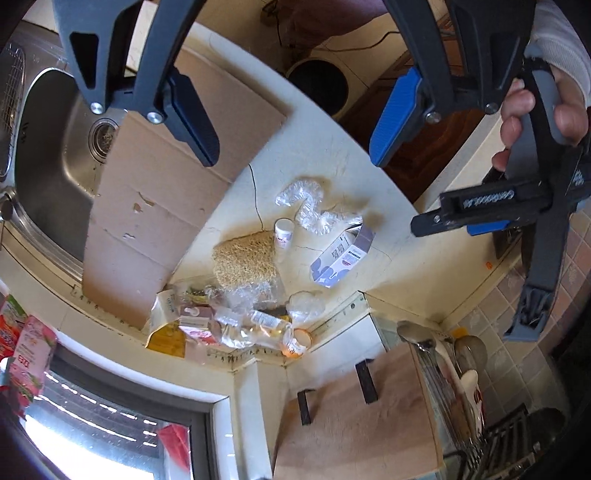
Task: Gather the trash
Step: 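Reach the left tool to the white-and-blue box and close on it, then lift the box with the left tool while the right tool grasps the plastic wrap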
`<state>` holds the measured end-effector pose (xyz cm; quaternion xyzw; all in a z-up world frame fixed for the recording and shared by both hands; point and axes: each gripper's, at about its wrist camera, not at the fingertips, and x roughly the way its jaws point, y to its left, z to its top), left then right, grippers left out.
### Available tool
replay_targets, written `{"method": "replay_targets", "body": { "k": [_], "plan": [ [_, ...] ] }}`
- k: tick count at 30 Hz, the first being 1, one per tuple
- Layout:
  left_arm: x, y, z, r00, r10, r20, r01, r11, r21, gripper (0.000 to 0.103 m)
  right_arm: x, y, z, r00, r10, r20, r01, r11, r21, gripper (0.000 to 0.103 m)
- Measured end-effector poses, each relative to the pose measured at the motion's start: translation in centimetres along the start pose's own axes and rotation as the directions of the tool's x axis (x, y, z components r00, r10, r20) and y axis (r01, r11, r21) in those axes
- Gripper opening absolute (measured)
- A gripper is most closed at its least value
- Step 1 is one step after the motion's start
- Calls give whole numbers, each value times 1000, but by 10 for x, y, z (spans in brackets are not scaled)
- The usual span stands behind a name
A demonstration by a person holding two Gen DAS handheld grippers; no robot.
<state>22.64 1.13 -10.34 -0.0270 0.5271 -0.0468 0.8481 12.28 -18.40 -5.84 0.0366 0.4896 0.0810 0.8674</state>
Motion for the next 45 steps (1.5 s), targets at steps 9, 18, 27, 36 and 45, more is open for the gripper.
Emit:
{"method": "replay_targets", "body": {
  "k": [9, 18, 27, 36, 45],
  "plan": [
    [88, -6, 49, 997, -4, -82, 5, 1000, 14, 102, 63, 2, 18, 996, 37, -85, -35, 999, 26, 68],
    [140, -24, 72, 989, -30, -142, 36, 999, 39, 90, 105, 2, 26, 989, 62, -134, -56, 997, 49, 68],
    [154, -25, 70, 983, -100, -151, 107, 994, 36, 35, 133, 15, 35, 987, 61, -145, -61, 998, 3, 68],
    [111, -13, 39, 991, -102, -87, 105, 994, 38, 34, 163, 25, 34, 983, -23, -181, 9, 997, -76, 44],
    [52, 13, 10, 994, -97, -57, 96, 995, -16, 34, 166, 12, 31, 979, 63, -195, -68, 997, -18, 6]
  ]
}}
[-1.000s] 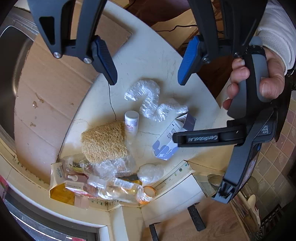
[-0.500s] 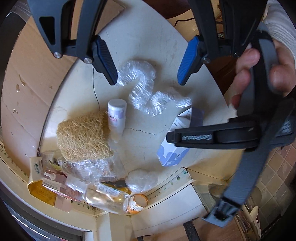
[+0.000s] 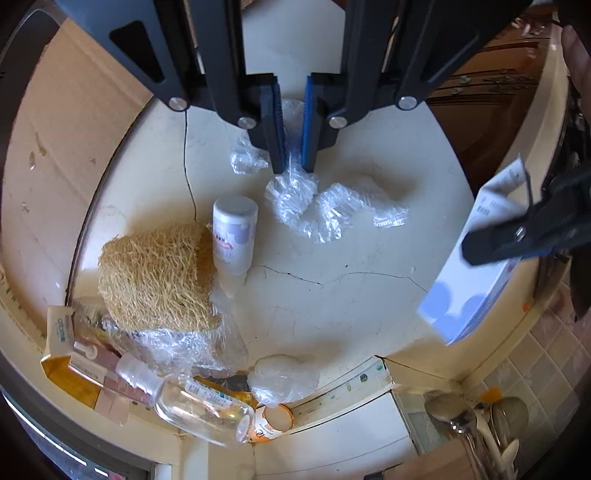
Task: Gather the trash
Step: 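Lift the box with the left tool while the right tool grasps the plastic wrap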
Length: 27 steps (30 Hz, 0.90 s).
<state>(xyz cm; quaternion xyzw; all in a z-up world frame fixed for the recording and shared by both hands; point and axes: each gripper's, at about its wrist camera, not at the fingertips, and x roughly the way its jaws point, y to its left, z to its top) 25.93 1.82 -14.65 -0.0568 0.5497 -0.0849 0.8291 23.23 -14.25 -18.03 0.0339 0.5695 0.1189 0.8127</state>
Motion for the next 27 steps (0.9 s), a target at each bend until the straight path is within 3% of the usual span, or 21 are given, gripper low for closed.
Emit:
{"method": "replay_targets", "body": {
  "k": [4, 13, 19, 27],
  "plan": [
    [-26, 4, -26, 1000, 7, 17, -7, 1000, -30, 34, -17, -13, -17, 994, 103, 20, -104, 993, 55, 5],
    [-67, 16, -90, 999, 21, 29, -19, 997, -76, 34, -47, -17, -42, 982, 182, 58, -186, 981, 56, 5],
    [-72, 26, -125, 1000, 9, 2, -9, 993, -115, 34, -85, 7, -62, 970, 227, 88, -226, 974, -18, 5],
    [-68, 29, -169, 999, -9, -41, 3, 990, -140, 34, -108, 41, -110, 961, 273, 50, -266, 958, -110, 5]
  ]
}}
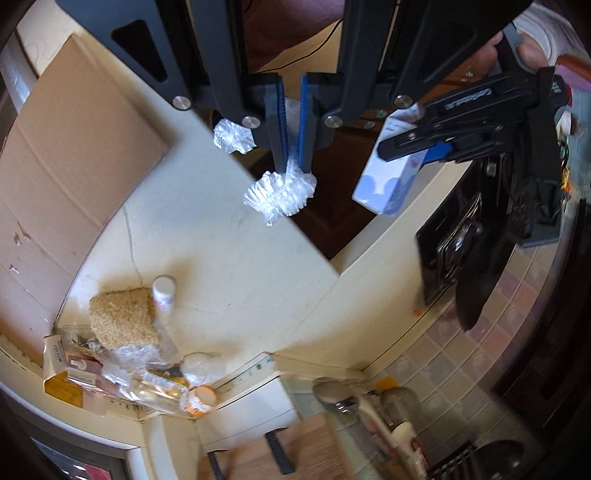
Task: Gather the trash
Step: 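Lift the box with the left tool while the right tool grasps the plastic wrap, then carry both items over the bin and open both tools to drop them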
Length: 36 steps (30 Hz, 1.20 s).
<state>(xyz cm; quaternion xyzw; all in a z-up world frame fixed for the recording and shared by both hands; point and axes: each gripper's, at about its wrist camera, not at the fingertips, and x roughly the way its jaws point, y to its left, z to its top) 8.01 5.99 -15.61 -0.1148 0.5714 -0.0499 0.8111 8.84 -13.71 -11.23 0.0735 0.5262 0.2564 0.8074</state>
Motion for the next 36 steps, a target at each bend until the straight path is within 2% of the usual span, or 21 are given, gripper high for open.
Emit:
{"method": "replay_targets", "body": {
  "k": [9, 16, 22, 23, 24, 26, 32, 36],
  "plan": [
    [29, 9, -43, 999, -17, -40, 18, 1000, 18, 34, 23, 17, -43, 998, -7, -68, 3, 999, -52, 5],
    [91, 14, -59, 994, -31, -106, 38, 997, 67, 34, 57, 14, -68, 993, -22, -113, 15, 998, -64, 5],
    [147, 28, -71, 985, -25, -173, 39, 996, 76, 35, 103, 6, -86, 983, -61, -170, 47, 995, -85, 5],
    [157, 32, -73, 983, -30, -180, 43, 997, 71, 38, 111, 4, -88, 982, -69, -178, 53, 995, -89, 5],
    [165, 35, -74, 982, -29, -188, 42, 997, 65, 48, 121, 2, -91, 979, -78, -186, 62, 994, -94, 5],
    [185, 46, -78, 978, -8, -209, 20, 998, 54, 62, 138, -1, -94, 975, -90, -203, 71, 993, -97, 5],
    [225, 71, -83, 960, 57, -274, -46, 998, 46, 65, 192, -11, -97, 955, -130, -267, 111, 990, -87, 6],
    [231, 85, -89, 950, 101, -296, -88, 994, 57, 72, 217, -14, -96, 944, -159, -290, 132, 985, -111, 7]
  ]
}}
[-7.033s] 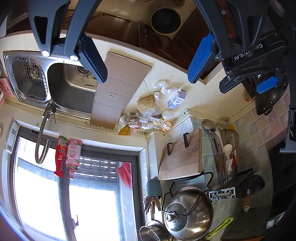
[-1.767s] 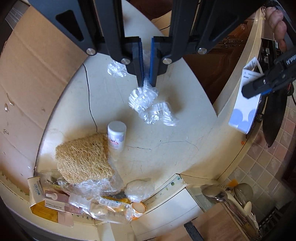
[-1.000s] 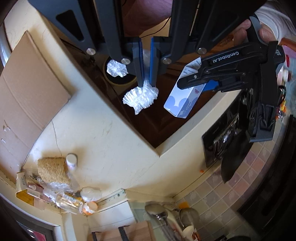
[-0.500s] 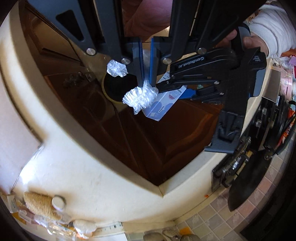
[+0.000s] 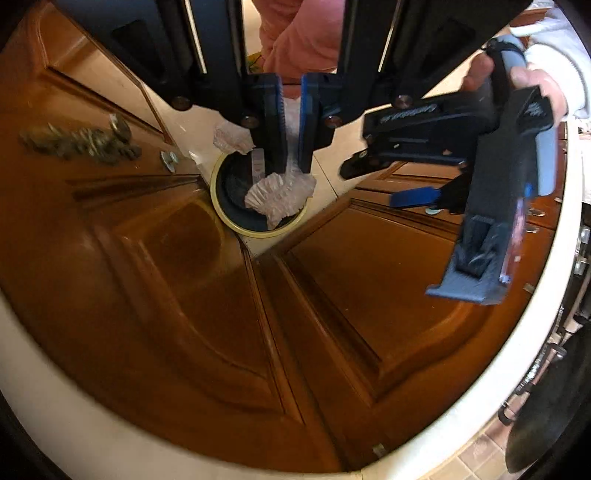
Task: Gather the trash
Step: 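Carry both items over the bin and open both tools to drop them, then raise both open tools back toward the counter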
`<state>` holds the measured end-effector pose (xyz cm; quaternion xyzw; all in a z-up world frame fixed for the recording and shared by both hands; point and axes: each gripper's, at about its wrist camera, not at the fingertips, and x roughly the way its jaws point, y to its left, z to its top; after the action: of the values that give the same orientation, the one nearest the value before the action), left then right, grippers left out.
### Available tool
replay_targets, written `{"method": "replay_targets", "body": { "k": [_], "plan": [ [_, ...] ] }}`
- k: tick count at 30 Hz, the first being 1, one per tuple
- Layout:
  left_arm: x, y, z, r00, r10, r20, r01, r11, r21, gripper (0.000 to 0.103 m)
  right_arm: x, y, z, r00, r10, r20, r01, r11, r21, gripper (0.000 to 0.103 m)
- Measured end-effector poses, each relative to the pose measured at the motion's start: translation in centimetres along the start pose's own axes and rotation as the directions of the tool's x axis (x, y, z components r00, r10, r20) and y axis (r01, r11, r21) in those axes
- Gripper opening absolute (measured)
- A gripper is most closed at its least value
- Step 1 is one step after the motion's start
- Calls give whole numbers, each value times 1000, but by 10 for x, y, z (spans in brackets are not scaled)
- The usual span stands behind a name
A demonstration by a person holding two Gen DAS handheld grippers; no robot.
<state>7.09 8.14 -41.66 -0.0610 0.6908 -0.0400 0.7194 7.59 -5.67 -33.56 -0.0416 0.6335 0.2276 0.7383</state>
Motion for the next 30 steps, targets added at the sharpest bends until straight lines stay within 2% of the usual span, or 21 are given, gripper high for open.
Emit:
{"method": "replay_targets", "body": {
  "k": [4, 5, 7, 8, 9, 15, 21, 25, 30],
  "plan": [
    [-3, 17, -6, 1000, 22, -2, -22, 1000, -8, 77, 24, 9, 8, 998, -29, -53, 28, 999, -19, 10],
    [-5, 21, -7, 1000, 29, -5, -29, 1000, -9, 77, 28, 11, 9, 997, -34, -63, 33, 999, -22, 14],
    [-9, 27, -11, 999, 40, -5, -40, 999, -8, 78, 32, 17, 8, 996, -45, -75, 44, 999, -22, 28],
    [-12, 26, -11, 999, 43, -5, -43, 999, -9, 82, 31, 19, 8, 996, -50, -76, 48, 999, -21, 39],
    [-17, 27, -11, 999, 45, -5, -46, 999, -10, 87, 30, 23, 8, 996, -51, -72, 49, 999, -22, 46],
    [-42, 40, -16, 999, 43, 14, -43, 999, -32, 89, 6, 31, 4, 998, -47, -44, 46, 999, -20, 48],
    [-75, 33, -20, 999, 32, 42, -31, 999, -38, 89, -36, 37, -1, 1000, -20, -5, 20, 1000, -3, 48],
    [-112, 19, -21, 994, 27, 104, -28, 1000, 6, 89, -76, 41, -5, 999, 2, 53, -2, 1000, 8, 48],
    [-171, -10, -19, 975, -5, 224, -12, 997, 71, 89, -137, 41, -10, 991, 15, 135, -19, 999, 31, 48]
  ]
}}
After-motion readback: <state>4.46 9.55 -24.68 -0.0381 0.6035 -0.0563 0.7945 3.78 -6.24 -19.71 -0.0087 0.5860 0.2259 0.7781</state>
